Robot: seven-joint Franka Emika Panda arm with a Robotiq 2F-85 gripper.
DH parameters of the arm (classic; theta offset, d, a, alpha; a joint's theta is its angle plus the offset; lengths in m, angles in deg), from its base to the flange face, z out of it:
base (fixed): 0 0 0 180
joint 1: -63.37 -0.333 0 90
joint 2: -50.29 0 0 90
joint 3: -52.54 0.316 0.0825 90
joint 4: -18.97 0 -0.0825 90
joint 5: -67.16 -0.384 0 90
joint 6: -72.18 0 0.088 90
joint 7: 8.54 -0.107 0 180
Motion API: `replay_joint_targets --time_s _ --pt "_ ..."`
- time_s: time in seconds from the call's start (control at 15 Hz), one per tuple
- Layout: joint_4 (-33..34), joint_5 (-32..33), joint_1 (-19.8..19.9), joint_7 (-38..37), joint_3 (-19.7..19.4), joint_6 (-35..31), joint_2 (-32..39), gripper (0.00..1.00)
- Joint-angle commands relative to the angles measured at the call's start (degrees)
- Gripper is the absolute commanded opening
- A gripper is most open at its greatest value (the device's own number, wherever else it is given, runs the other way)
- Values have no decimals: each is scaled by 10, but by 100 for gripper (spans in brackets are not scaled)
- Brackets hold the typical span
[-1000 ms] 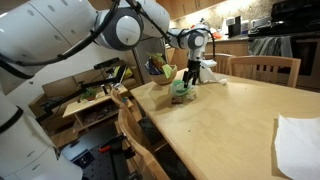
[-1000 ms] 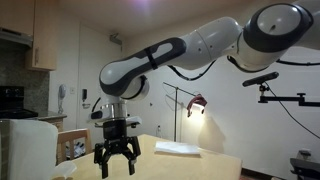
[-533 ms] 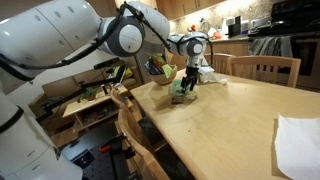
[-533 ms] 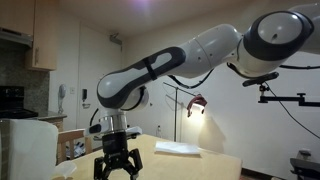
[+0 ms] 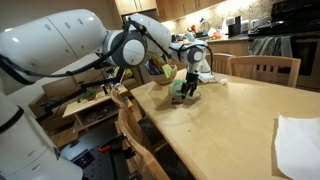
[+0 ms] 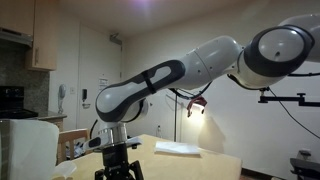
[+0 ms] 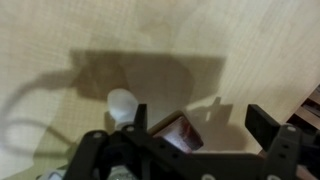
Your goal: Pick up the marshmallow from the table and place it in the pack
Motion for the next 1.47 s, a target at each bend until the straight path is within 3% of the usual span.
replay_joint_targets --time_s 0.0,0.87,0.93,1.4 --pt "39 8 -10 -21 -12 10 16 100" --pt "87 16 -29 -17 -44 0 44 100" --pt "52 2 -21 -13 -35 -2 24 100" --pt "71 11 -33 -45 -47 2 42 100"
